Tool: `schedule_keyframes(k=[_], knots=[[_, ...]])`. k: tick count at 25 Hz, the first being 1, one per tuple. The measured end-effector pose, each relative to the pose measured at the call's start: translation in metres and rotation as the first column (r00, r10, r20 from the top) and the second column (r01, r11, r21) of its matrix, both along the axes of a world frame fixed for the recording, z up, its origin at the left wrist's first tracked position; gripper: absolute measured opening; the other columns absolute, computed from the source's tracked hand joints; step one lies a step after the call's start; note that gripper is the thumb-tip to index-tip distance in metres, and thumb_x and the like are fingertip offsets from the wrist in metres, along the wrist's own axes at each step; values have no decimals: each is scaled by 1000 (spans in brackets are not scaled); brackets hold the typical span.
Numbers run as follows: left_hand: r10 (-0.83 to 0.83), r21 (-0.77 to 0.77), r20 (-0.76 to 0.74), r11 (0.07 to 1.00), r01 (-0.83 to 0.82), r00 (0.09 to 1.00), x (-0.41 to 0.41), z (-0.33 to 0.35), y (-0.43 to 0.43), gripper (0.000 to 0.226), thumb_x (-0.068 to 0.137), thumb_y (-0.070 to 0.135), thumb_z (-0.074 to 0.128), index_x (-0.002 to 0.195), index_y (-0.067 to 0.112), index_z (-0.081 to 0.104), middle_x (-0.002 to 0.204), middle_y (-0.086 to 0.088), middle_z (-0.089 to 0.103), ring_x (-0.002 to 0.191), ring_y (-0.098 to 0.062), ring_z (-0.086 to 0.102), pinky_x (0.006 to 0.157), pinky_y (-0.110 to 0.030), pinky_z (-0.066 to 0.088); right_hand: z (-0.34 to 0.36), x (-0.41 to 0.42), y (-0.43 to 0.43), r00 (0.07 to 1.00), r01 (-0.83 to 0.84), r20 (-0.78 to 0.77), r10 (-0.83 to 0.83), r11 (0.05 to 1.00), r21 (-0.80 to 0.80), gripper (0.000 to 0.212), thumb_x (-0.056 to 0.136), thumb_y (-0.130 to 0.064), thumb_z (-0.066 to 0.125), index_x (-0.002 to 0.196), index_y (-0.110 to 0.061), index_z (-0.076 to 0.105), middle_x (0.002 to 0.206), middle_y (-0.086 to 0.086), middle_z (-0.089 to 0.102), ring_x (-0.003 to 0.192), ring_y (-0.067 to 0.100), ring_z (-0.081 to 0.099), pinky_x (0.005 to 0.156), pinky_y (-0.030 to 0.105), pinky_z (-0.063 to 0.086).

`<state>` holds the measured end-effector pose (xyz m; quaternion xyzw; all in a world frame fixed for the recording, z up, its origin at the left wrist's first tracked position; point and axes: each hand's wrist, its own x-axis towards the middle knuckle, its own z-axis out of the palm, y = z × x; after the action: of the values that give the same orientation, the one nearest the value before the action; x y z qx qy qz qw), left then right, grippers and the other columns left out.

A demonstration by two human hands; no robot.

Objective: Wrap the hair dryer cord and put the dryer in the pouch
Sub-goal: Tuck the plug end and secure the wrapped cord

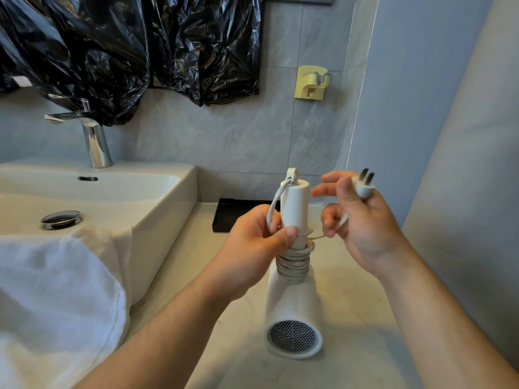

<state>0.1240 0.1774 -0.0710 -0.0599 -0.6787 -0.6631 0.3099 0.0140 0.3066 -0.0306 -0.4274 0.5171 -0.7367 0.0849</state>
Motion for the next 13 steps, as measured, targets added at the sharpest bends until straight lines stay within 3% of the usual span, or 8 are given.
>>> schedule_keyframes(k=[3,6,8,10,13], knots=[[14,-34,8,999,-13,1000,1,1,2,27,80,11,62,72,15,37,70,5,59,73,-14,68,67,-25,50,1,-1,4,996,79,-37,-78,996,29,38,81,-50,56,95,-15,57,61,2,57,38,9,38,39,22,30],[44,-36,13,998,-43,999,-1,1,3,32,81,5,66,71,14,37,64,10,58,68,-7,66,63,-19,48,2,2,4,987,148,-80,-141,984,95,14,89,-26,66,92,-20,54,60,2,45,40,8,34,44,23,29],[49,-32,8,998,-48,999,-2,0,2,32,80,3,66,70,14,38,61,12,61,63,-3,65,60,-17,47,6,6,8,992,55,-123,-36,987,151,27,77,-9,58,98,-22,49,68,0,43,48,10,35,48,25,32],[69,-24,8,997,-69,998,-3,-2,0,29,75,8,67,69,15,39,63,9,58,63,-6,62,61,-20,46,12,12,12,990,-94,-84,111,977,189,34,66,-8,42,97,-20,46,79,2,41,55,14,35,53,28,31],[67,-2,-5,998,-67,998,-4,-4,0,26,74,8,69,73,10,42,70,-2,58,66,-13,65,67,-30,51,14,19,15,967,-85,-220,129,976,199,19,72,-8,46,88,-17,52,76,-3,50,61,13,42,57,28,37]])
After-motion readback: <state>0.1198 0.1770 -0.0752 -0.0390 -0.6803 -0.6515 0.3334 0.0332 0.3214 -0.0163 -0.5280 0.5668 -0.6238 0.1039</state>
